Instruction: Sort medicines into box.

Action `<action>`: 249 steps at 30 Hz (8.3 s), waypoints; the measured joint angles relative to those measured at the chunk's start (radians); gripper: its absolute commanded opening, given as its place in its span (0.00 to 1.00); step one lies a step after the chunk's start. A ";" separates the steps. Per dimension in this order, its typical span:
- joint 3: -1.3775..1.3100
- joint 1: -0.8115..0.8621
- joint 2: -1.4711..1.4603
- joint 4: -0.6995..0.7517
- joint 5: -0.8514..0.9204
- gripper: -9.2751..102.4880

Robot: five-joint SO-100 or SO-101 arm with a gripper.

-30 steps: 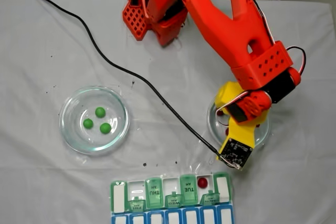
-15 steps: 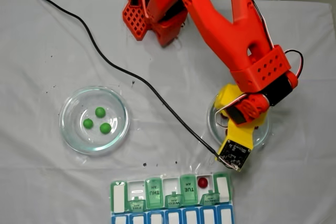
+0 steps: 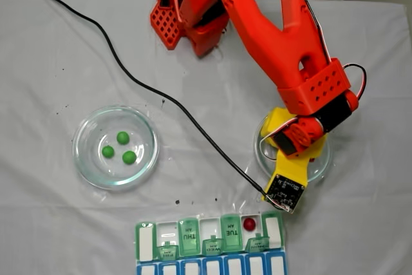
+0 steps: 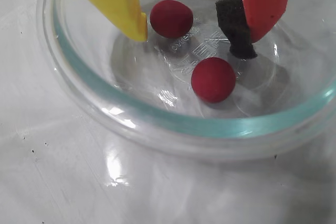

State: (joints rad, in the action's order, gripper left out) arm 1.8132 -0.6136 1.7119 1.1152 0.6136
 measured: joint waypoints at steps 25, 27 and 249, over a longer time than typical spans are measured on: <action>0.025 -0.017 0.003 0.002 -0.015 0.08; 0.025 -0.014 0.014 0.012 -0.012 0.08; -0.107 0.400 0.307 0.135 -0.181 0.08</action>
State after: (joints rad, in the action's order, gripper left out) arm 1.7058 -0.2132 2.0187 1.2502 0.4326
